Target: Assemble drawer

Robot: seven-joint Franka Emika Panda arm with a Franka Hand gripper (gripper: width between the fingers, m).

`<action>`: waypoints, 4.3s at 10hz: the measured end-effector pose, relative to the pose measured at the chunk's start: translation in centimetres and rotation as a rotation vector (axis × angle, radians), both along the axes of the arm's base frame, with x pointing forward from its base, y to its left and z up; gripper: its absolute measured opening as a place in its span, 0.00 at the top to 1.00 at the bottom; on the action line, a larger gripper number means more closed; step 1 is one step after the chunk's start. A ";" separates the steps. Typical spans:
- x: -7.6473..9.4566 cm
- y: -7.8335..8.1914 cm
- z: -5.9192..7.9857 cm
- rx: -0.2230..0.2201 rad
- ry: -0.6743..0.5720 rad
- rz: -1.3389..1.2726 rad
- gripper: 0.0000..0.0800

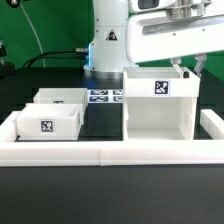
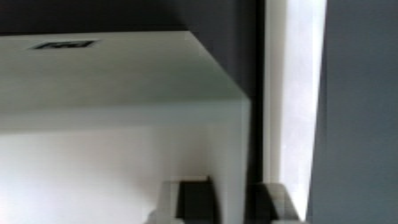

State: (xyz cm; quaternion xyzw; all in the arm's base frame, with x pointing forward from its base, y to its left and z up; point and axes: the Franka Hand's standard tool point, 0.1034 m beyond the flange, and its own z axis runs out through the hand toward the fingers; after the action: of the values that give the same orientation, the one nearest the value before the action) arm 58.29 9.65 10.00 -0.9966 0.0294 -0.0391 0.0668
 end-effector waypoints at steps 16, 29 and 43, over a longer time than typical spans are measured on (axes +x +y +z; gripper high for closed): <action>1.0 0.0 0.6 0.085 0.062 -0.659 0.94; 1.2 1.3 0.4 0.210 0.216 -1.389 0.94; 5.9 1.2 0.0 0.236 0.216 -1.405 0.94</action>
Offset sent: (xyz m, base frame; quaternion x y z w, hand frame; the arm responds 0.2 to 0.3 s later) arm 0.0000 0.0000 0.0000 0.0000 0.0000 0.0000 1.0000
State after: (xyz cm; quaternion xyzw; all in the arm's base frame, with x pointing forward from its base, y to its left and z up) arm 64.15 10.80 9.96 -0.7267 0.6739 0.0294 0.1299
